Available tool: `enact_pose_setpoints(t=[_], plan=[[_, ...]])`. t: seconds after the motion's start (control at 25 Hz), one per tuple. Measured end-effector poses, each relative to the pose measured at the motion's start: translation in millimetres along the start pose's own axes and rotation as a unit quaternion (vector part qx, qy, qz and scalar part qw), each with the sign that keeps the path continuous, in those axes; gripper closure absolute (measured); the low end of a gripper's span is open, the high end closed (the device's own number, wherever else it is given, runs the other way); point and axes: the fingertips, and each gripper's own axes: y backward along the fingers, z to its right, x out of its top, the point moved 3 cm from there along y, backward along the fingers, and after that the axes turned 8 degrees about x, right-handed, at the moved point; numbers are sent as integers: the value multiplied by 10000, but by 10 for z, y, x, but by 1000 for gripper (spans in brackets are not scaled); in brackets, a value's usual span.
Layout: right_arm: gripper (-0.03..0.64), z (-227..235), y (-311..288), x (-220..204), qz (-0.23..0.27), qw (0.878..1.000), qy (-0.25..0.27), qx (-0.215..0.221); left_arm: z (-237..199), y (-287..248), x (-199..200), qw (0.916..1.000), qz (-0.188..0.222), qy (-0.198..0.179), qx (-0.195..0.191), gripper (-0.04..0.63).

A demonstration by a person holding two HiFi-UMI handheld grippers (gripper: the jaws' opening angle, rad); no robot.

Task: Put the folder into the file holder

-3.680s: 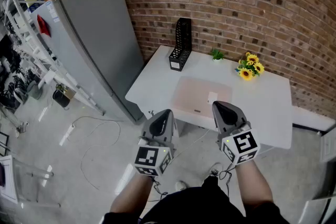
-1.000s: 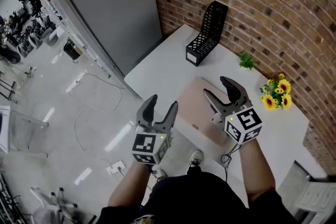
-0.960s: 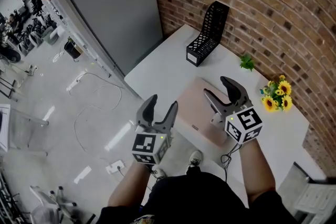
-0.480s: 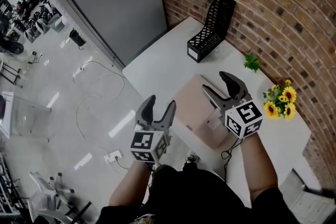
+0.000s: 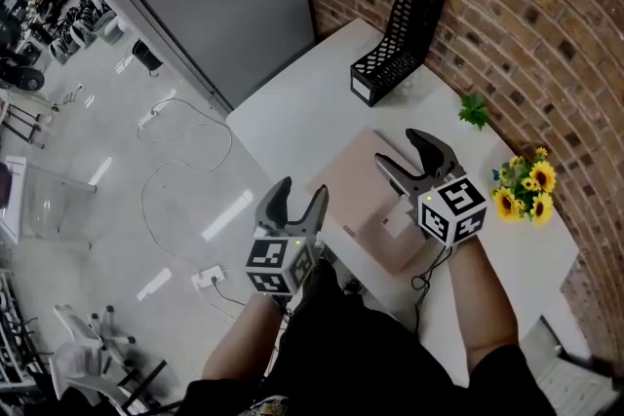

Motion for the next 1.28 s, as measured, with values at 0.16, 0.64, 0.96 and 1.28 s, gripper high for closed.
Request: enact_pose_setpoints(t=[0.16, 0.64, 0.96, 1.28], plan=[[301, 56, -92, -110, -185, 9998, -56, 52, -43, -115, -166, 9997, -225, 115, 47, 322], [274, 427, -647, -617, -1087, 9916, -515, 482, -391, -567, -785, 9905, -1090, 745, 385, 301], [239, 637, -1101, -1068, -1838, 9761, -907, 724, -512, -785, -1201, 9782, -1710, 1090, 438, 287], [213, 845, -1348, -1473, -2355, 9609, -1260, 725, -633, -928, -1452, 9682, -2109, 1256, 492, 284]])
